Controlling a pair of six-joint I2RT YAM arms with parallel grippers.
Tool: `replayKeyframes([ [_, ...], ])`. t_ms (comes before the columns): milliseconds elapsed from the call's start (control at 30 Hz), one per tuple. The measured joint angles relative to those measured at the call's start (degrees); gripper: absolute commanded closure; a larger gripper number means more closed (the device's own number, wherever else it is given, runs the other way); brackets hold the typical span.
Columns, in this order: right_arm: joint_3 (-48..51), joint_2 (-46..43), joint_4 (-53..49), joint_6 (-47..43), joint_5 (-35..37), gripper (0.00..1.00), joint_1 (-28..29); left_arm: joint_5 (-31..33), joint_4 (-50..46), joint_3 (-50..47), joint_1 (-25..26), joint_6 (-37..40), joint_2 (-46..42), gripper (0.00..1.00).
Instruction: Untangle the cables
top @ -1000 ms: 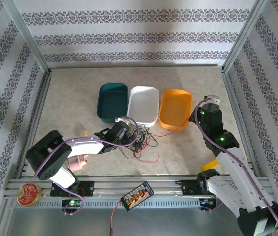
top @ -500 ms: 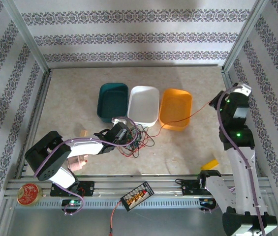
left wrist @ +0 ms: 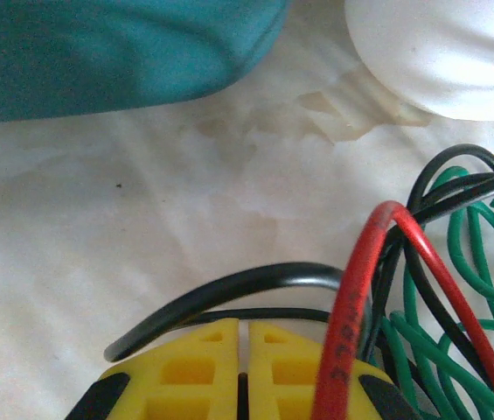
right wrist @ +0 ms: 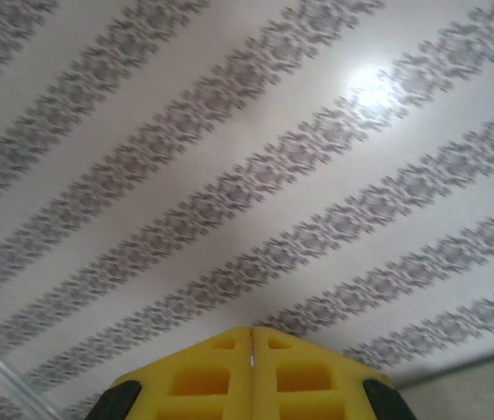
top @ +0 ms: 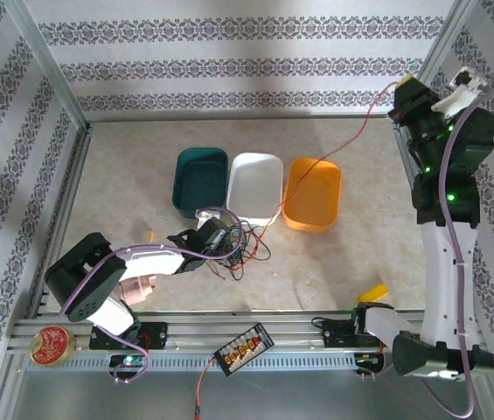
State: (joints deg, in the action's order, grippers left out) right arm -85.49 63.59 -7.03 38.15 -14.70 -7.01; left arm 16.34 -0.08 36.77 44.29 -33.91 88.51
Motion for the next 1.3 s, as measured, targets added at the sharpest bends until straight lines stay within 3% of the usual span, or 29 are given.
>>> replayKeyframes([
  [333, -8.92, 5.4, 2.78, 0.74, -1.29, 1.0, 0.0, 0.66, -0.66, 0.98, 0.0, -0.04, 0.9, 1.0],
  [767, -5.25, 7.87, 1.79, -1.33, -1.03, 1.0, 0.0, 0.96, -0.96, 1.97, 0.02, -0.24, 1.9, 1.0],
  [1167, -10.05, 8.15, 2.25, -3.76, -0.37, 1.0, 0.15, 1.6, -1.09, 2.93, 0.09, -0.26, 3.17, 1.0],
  [1300, -9.99, 8.92, 2.64, -3.63, -0.17, 1.0, 2.56, 2.03, -1.11, 3.26, 0.28, -0.28, 3.61, 1.0],
])
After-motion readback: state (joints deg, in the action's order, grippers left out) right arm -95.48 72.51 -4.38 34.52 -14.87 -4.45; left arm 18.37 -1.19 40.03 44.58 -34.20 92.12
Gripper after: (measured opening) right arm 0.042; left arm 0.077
